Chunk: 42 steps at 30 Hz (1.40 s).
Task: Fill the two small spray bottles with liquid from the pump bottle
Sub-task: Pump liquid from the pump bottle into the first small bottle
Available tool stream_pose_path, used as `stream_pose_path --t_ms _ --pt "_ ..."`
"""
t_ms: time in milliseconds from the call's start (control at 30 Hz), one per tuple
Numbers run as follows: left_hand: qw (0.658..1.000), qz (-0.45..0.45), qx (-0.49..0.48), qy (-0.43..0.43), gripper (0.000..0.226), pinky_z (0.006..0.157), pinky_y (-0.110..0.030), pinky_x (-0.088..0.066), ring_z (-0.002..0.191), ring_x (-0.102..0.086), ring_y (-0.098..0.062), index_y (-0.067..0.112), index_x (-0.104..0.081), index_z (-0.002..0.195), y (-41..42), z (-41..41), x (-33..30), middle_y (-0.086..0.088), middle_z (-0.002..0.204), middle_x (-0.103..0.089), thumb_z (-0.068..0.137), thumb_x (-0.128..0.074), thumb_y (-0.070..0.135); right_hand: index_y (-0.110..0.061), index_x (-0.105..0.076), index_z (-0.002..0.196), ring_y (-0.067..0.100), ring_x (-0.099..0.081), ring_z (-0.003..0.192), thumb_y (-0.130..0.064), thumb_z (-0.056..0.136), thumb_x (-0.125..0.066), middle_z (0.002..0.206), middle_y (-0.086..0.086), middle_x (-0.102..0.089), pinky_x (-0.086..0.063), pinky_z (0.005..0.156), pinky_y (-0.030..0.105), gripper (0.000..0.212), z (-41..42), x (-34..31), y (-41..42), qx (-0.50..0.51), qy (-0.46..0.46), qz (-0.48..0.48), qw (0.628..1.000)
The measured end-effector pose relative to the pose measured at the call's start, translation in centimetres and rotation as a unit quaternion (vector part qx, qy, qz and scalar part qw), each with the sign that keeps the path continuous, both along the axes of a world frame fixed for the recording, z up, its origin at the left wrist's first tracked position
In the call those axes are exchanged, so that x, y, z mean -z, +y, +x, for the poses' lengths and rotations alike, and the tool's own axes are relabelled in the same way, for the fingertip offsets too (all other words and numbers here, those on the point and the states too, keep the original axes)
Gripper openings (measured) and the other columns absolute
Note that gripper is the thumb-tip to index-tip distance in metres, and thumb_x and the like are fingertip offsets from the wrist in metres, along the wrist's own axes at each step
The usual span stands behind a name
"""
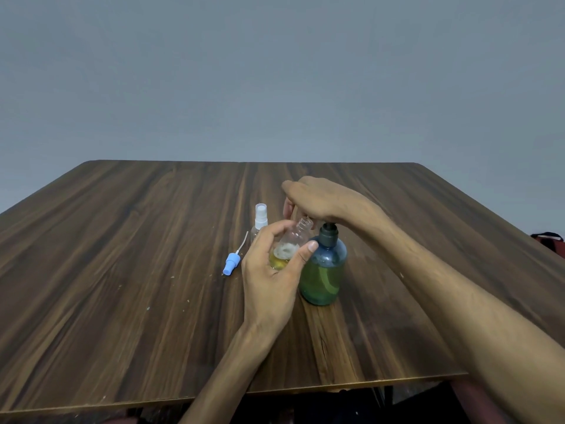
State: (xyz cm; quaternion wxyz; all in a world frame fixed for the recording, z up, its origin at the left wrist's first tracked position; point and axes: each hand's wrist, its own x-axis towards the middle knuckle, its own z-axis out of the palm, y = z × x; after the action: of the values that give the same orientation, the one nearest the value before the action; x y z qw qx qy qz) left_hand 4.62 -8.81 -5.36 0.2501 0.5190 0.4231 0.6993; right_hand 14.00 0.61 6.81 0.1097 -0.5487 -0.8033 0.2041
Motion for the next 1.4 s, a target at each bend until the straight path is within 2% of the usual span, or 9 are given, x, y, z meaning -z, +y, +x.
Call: stream_pose_path --t_ms 133,367,700,800,933,1067,1167,1300,1400 --pt "1.000 -0.007 -0.007 -0.002 0.035 0.093 -0.036 -0.060 0.110 -0.073 -0.019 0.028 -0.070 0.118 0.01 0.16 -0.18 0.005 0.113 -0.076 0.087 -0.085 0.021 -0.017 -0.070 0.082 0.020 -0.070 0.069 -0.039 0.091 -0.024 0.095 -0.001 -0.077 -0.057 0.075 0.041 0.052 -0.02 0.41 0.03 -0.016 -0.023 -0.001 1.000" --pt "1.000 -0.010 -0.004 0.003 0.035 0.096 -0.048 -0.060 0.112 -0.073 -0.023 0.021 -0.070 0.121 0.20 0.05 0.13 0.000 0.116 -0.077 0.089 -0.085 0.023 -0.019 -0.072 0.082 0.019 -0.070 0.071 -0.039 0.094 -0.025 0.096 0.001 -0.078 -0.054 0.074 0.039 0.052 0.13 0.41 0.32 -0.021 -0.004 0.001 1.000" --pt "1.000 -0.007 -0.008 0.002 0.034 0.095 -0.039 -0.060 0.111 -0.073 -0.019 0.022 -0.071 0.119 0.01 0.09 -0.02 0.004 0.113 -0.077 0.088 -0.086 0.021 -0.020 -0.071 0.081 0.018 -0.072 0.066 -0.041 0.087 -0.024 0.099 0.000 -0.078 -0.056 0.074 0.041 0.052 0.09 0.50 0.25 -0.014 -0.018 0.002 1.000" --pt "1.000 -0.003 -0.005 0.004 0.035 0.097 -0.043 -0.059 0.113 -0.073 -0.022 0.022 -0.070 0.120 0.11 0.03 0.17 0.002 0.115 -0.077 0.089 -0.086 0.022 -0.021 -0.073 0.083 0.018 -0.070 0.071 -0.042 0.093 -0.025 0.094 0.001 -0.078 -0.053 0.072 0.039 0.053 0.20 0.30 0.31 -0.001 0.005 0.013 1.000" --pt "1.000 -0.013 -0.011 0.007 0.035 0.095 -0.046 -0.060 0.111 -0.073 -0.023 0.023 -0.070 0.120 0.02 0.08 -0.02 0.001 0.114 -0.077 0.089 -0.086 0.023 -0.017 -0.074 0.084 0.022 -0.072 0.074 -0.043 0.085 -0.024 0.096 -0.002 -0.078 -0.057 0.079 0.041 0.056 0.10 0.56 0.21 0.001 -0.015 0.000 1.000" --pt "1.000 -0.003 -0.012 0.011 0.036 0.096 -0.050 -0.059 0.112 -0.073 -0.024 0.022 -0.070 0.121 0.11 0.03 0.11 0.002 0.115 -0.077 0.088 -0.084 0.029 -0.021 -0.074 0.083 0.020 -0.071 0.072 -0.043 0.087 -0.024 0.096 0.001 -0.078 -0.055 0.074 0.040 0.054 0.22 0.38 0.27 0.004 -0.008 0.018 1.000" --pt "1.000 -0.014 -0.015 0.010 0.035 0.096 -0.047 -0.059 0.111 -0.072 -0.021 0.025 -0.070 0.119 0.08 0.19 -0.04 0.004 0.114 -0.076 0.088 -0.086 0.026 -0.019 -0.073 0.083 0.022 -0.072 0.071 -0.041 0.088 -0.026 0.098 0.001 -0.078 -0.057 0.079 0.042 0.052 0.11 0.50 0.22 0.006 -0.014 -0.007 1.000" --pt "1.000 -0.005 -0.009 0.011 0.036 0.095 -0.047 -0.060 0.112 -0.072 -0.022 0.024 -0.070 0.120 -0.02 0.04 0.02 0.003 0.115 -0.076 0.088 -0.085 0.028 -0.021 -0.070 0.079 0.018 -0.069 0.065 -0.042 0.083 -0.022 0.096 0.000 -0.078 -0.052 0.069 0.039 0.052 0.06 0.09 0.06 -0.011 -0.024 0.011 1.000" --pt "1.000 -0.008 -0.009 0.009 0.034 0.095 -0.043 -0.060 0.112 -0.072 -0.020 0.029 -0.069 0.118 0.02 0.13 -0.12 0.003 0.114 -0.076 0.088 -0.086 0.025 -0.021 -0.070 0.078 0.019 -0.070 0.066 -0.041 0.083 -0.024 0.093 0.000 -0.078 -0.054 0.070 0.040 0.050 0.12 0.51 0.22 -0.007 -0.019 0.006 1.000"
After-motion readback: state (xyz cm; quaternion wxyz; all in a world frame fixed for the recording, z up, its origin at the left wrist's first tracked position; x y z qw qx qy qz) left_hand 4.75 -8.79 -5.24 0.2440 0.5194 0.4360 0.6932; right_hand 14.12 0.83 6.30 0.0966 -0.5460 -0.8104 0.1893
